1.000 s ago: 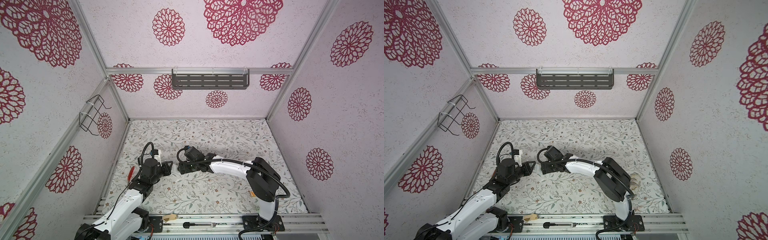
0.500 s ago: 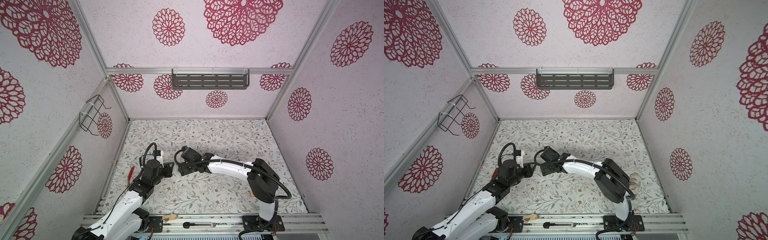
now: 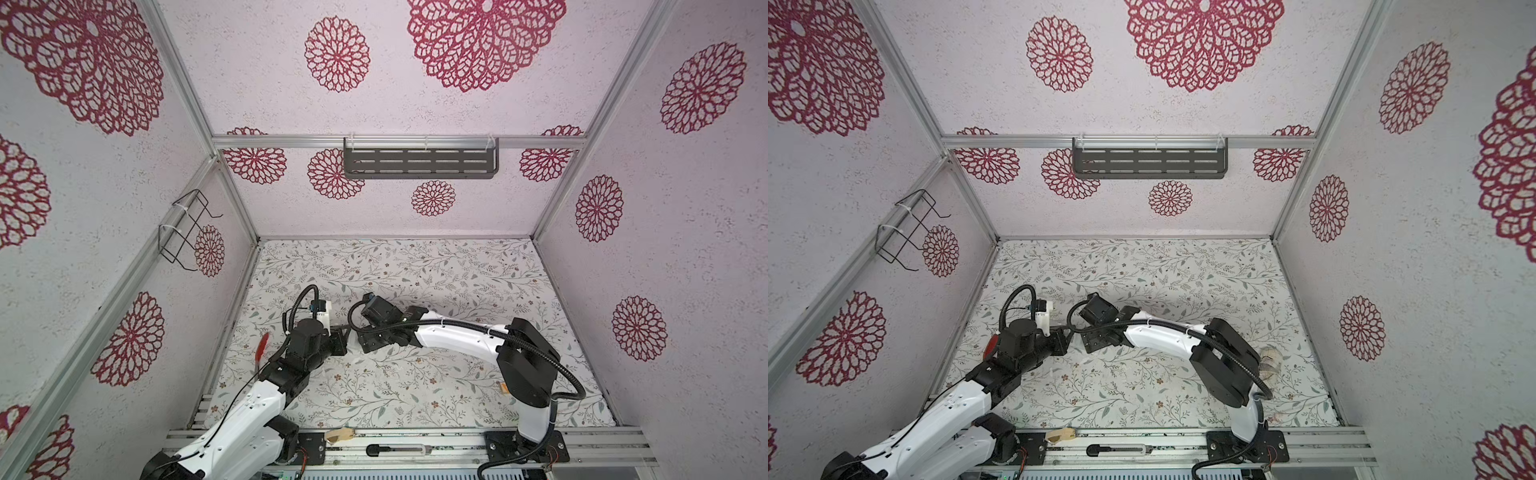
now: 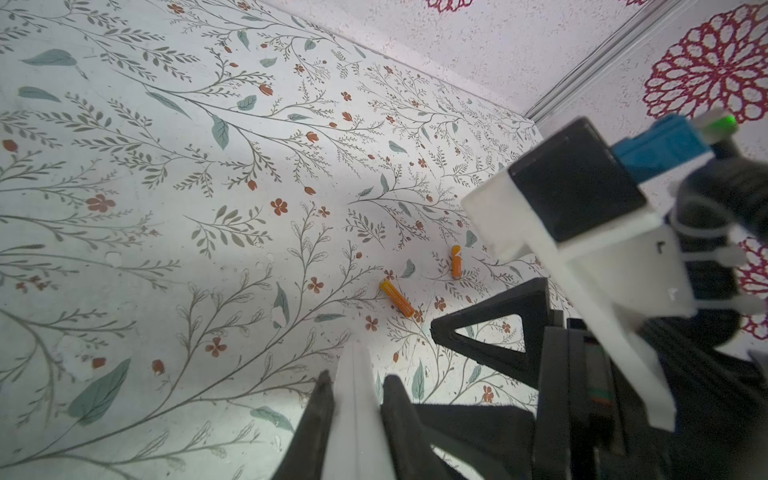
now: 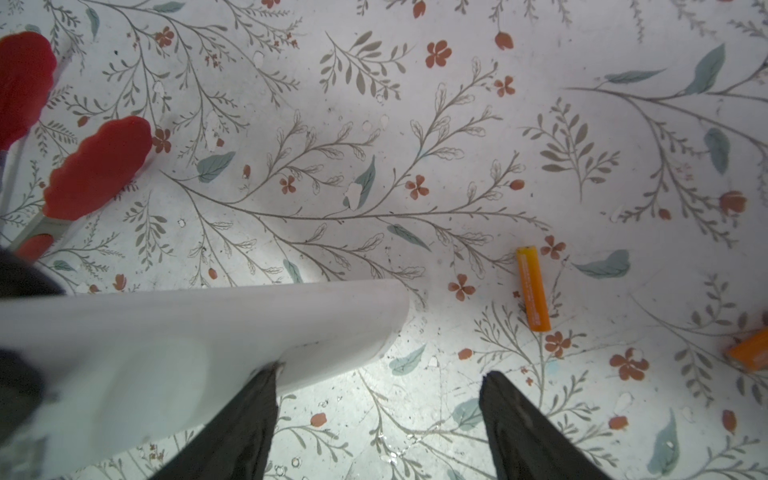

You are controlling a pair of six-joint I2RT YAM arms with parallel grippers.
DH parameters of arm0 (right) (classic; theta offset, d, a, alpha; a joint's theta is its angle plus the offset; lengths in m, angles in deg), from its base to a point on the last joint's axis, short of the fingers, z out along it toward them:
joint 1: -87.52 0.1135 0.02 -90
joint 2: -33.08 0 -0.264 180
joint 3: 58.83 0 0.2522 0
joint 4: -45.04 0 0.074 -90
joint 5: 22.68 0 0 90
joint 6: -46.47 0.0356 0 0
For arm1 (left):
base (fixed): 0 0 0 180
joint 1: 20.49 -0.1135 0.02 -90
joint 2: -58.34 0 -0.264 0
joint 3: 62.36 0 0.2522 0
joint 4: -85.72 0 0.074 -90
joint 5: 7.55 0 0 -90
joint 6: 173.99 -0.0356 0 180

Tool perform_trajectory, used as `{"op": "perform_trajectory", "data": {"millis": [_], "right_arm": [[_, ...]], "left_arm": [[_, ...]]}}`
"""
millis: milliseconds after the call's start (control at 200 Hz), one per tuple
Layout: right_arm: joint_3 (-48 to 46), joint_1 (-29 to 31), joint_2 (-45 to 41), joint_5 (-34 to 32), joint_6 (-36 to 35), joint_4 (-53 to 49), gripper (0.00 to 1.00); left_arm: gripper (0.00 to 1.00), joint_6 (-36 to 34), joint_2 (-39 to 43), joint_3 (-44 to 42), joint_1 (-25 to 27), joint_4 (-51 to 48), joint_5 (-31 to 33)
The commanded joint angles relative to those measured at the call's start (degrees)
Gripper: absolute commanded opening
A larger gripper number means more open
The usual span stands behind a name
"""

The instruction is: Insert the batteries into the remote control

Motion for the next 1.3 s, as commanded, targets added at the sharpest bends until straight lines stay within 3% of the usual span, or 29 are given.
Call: {"op": "perform_trajectory", "data": {"millis": [0,330,495,881,1296], "right_arm": [[-4.0,-2.6,3.2,-6.8,-2.2,-10.3,0.8],[-6.2,-3.7,-0.6,-6.6,-2.2,-9.1,0.8],[-8.2,-3.7,-3.8,-3.4,-2.5,-5.5,0.79],[-18.3,-4.0,-10.5,14.7,5.1,19.8,0.79],[-23.9,-5.2,-9.2,18.1,15.3,35.1,0.79]], "left_arm": [[0.0,-1.6,0.2,1.2,1.6,-3.6,-3.0],[0.0,-1.9,0.2,1.3,1.8,-4.0,-2.3],[0.0,-1.8,-0.1,1.3,1.8,-4.0,-2.4],[0.0,0.4,-1.1,0.9,1.7,-4.5,-3.6],[0.0,1.1,-0.6,0.5,1.8,-5.5,-4.3]]}}
